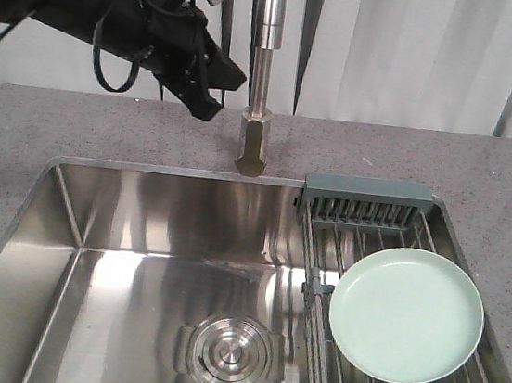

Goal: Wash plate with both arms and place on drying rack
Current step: 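Withdraw the left gripper away from the faucet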

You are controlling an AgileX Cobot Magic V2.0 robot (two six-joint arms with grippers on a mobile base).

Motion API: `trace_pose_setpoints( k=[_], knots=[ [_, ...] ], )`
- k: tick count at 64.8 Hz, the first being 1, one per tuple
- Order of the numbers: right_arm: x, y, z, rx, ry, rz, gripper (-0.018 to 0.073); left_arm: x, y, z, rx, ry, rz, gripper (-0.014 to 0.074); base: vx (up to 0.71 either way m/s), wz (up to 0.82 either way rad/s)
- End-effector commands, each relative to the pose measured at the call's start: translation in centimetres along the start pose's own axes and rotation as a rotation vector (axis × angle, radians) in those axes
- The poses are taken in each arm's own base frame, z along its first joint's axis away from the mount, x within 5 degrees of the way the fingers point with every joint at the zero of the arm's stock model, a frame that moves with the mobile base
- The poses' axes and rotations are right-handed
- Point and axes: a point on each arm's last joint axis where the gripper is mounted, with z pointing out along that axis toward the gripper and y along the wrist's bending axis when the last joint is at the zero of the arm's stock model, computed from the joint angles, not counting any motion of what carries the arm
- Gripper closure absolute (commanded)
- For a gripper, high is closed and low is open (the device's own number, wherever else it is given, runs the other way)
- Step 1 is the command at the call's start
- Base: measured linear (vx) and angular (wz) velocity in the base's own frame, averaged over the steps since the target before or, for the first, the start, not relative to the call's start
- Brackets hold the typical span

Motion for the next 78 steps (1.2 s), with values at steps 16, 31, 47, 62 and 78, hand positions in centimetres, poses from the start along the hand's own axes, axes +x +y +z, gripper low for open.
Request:
trace_pose_setpoints(
  k=[16, 31, 47, 62, 78],
  knots=[
    [-1.1, 0.0, -0.5, 0.004, -0.075, -0.004, 0.0159, -0.2, -1.7, -8.3, -0.281, 0.090, -0.306, 0.0603, 0.00, 0.00],
    [-1.1, 0.0, -0.5, 0.004, -0.075, -0.004, 0.0159, 3.2, -4.3, -11.1, -0.398, 0.116, -0.435, 0.0603, 0.00, 0.00],
    [-1.1, 0.0, -0.5, 0.004, -0.075, -0.004, 0.0159, 7.0, -7.7, -14.3, -0.489, 0.134, -0.498, 0.0603, 0.00, 0.00],
    [-1.1, 0.0, -0.5, 0.004, -0.075, -0.004, 0.0159, 10.4, -10.5, -16.5, -0.549, 0.122, -0.558, 0.0603, 0.00, 0.00],
    [-1.1, 0.0, -0.5, 0.004, -0.075, -0.004, 0.0159, 14.2, -13.4, -17.3, -0.569, 0.099, -0.614, 0.0603, 0.00, 0.00]
  ],
)
